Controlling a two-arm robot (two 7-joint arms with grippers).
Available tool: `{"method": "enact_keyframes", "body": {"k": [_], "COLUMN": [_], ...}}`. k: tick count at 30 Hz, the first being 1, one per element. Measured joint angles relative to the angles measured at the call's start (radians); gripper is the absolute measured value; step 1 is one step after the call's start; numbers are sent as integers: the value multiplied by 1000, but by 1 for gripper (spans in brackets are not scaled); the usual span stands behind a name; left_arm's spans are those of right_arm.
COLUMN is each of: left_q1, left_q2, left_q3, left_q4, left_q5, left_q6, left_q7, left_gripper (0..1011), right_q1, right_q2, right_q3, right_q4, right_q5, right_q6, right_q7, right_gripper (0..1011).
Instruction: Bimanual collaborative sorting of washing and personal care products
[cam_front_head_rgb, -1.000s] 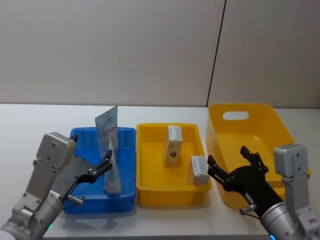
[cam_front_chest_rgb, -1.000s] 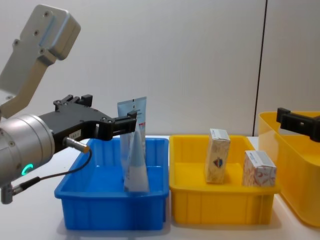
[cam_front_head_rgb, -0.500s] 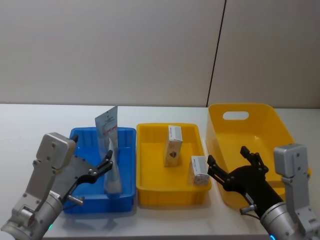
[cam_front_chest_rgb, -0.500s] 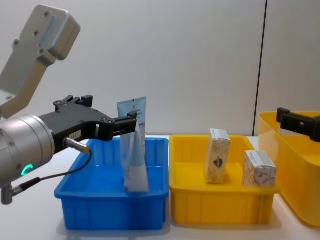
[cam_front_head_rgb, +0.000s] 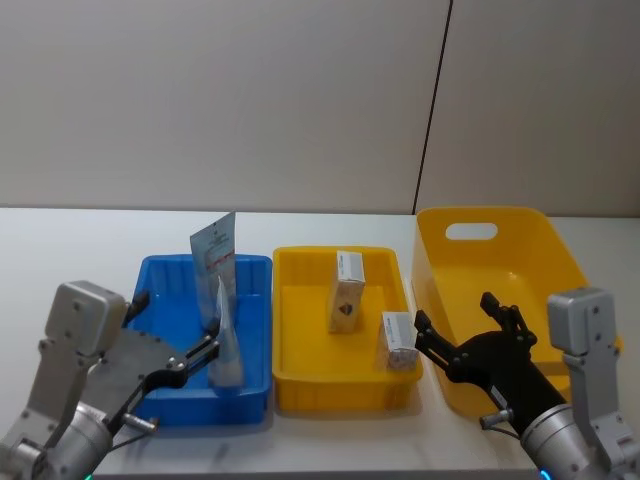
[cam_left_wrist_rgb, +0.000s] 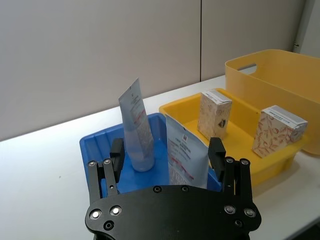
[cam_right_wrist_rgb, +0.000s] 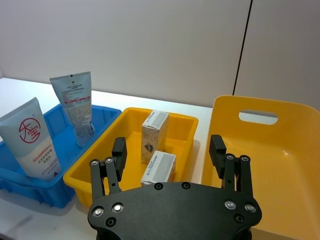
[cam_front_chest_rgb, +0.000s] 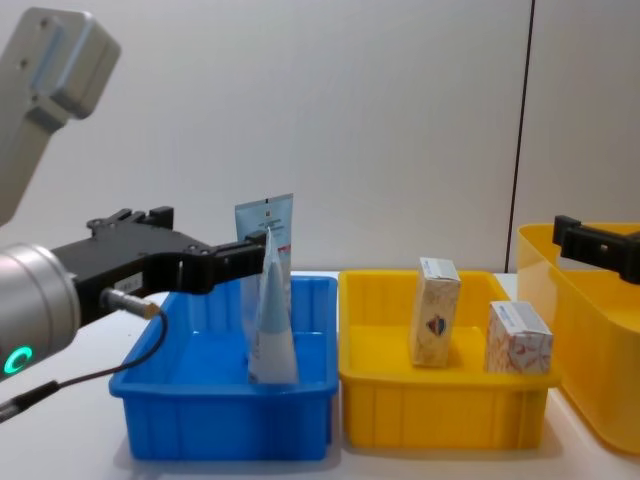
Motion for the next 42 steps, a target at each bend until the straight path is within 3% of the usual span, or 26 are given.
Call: {"method": "enact_keyframes", "body": {"k": [6, 17, 27, 42], "left_q1": [66, 94, 48, -57], "left_q2": [11, 20, 13, -31], "left_q3": [-29, -36, -12, 28], "left_q4": [-62, -88, -32, 80], "left_q5": [-34, -84, -115, -89], "left_q6": [30, 75, 114, 171], "left_q7": [7, -45, -128, -168], "left_gripper": [1001, 1001, 1001, 1001], "right_q1": [0, 0, 0, 0], "right_q2": [0, 0, 0, 0], "right_q3": [0, 0, 0, 0], "right_q4": [0, 0, 0, 0], "right_q5": [0, 0, 0, 0], "right_q6": [0, 0, 0, 0], "right_q7": [0, 0, 0, 0], "right_gripper": [1003, 1003, 1003, 1003]}}
